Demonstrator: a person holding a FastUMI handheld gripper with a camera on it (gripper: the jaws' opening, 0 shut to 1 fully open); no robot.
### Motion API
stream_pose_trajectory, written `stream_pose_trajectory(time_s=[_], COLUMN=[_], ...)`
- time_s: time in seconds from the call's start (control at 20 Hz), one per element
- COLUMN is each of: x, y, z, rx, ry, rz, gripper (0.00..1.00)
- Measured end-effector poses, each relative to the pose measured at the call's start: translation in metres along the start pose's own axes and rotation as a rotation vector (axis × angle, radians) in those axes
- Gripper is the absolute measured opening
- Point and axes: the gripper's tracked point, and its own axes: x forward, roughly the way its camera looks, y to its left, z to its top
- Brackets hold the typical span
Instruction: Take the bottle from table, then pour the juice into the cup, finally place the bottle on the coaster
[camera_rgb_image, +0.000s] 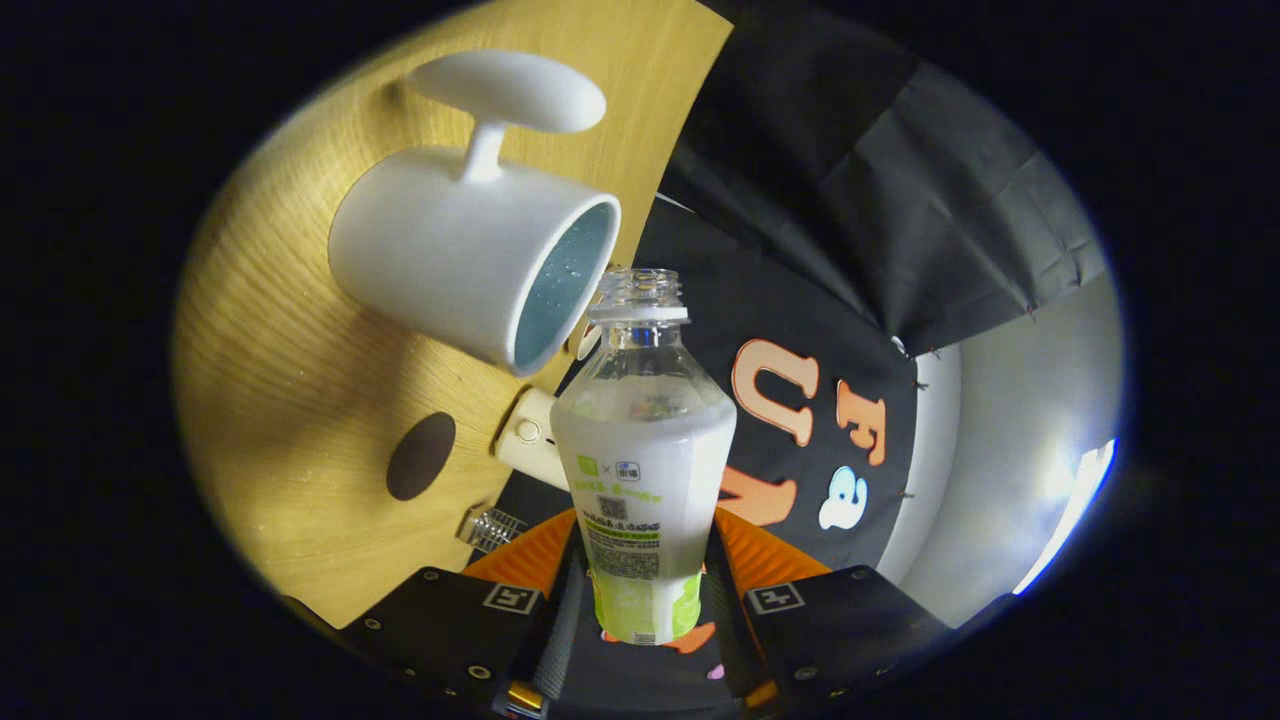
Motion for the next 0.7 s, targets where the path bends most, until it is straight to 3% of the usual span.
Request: stream_pose_trajectory(time_s=[0.35, 0.55, 0.7], x=[0.002, 0.013, 0.030], y=[0.024, 0.030, 0.026], z=[-0.015, -0.030, -0.039], rx=[0.467, 0.842, 1.053], ry=[0.120, 0.199, 0.228], rz=[0.089, 0.092, 0.084], gripper=[0.61, 0.61, 0.61])
